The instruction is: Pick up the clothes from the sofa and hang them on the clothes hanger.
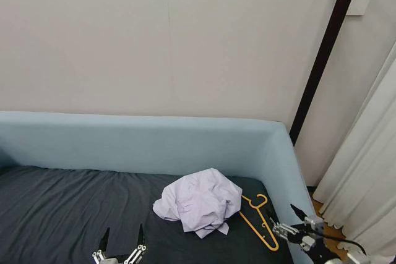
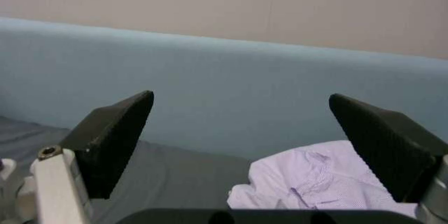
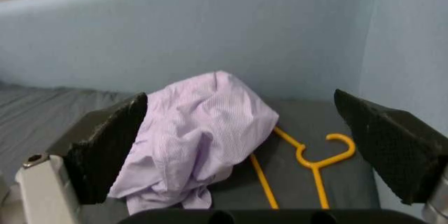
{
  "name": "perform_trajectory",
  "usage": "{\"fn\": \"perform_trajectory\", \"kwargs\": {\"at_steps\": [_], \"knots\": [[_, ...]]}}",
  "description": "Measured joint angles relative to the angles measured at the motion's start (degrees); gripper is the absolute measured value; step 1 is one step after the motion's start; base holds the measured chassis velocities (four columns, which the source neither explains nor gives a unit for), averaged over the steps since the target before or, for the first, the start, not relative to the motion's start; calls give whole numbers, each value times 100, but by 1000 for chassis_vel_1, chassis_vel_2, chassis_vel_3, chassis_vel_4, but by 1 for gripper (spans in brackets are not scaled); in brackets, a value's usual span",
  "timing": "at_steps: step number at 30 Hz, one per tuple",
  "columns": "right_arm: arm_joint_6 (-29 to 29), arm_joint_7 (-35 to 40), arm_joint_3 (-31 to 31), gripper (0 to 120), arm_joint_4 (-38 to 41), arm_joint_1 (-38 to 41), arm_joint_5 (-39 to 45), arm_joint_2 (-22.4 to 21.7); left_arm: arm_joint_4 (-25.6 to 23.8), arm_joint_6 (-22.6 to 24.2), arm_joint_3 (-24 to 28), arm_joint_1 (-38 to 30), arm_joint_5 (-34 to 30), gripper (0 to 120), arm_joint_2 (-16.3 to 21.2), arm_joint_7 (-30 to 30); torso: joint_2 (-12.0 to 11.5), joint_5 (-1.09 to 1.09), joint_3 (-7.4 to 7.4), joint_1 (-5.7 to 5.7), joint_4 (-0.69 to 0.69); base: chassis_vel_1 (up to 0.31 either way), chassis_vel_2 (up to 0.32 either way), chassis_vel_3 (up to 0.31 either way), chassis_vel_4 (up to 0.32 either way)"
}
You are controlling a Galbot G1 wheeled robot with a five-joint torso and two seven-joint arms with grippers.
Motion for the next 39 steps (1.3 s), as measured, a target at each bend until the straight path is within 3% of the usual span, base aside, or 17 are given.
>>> {"fn": "perform_trajectory", "kwargs": {"at_steps": [7,11,22,31,39], "knots": [[-654,15,-902,100,-819,999,794,-178,16,-80,-37,104,44,99,-47,-2,0,2,0,0,-1,0,0,0,0],[-1127,31,-1551,100,-1512,1949,1311,39,8,-109,-43,164,122,99,-50,-7,0,1,0,0,1,0,0,0,0],[-1483,-147,-2721,100,-2939,3221,1499,506,-86,-123,-28,328,240,99,30,-30,-1,0,0,0,0,0,0,0,0],[-1487,-294,-3093,100,-3841,3825,1488,909,-103,-117,-16,417,247,99,119,-51,0,-1,-1,-1,-1,0,0,0,0],[-1319,-472,-3017,100,-4323,4005,1483,1279,-23,-130,-83,355,377,99,56,-82,0,-1,0,-1,0,0,0,0,0]]}}
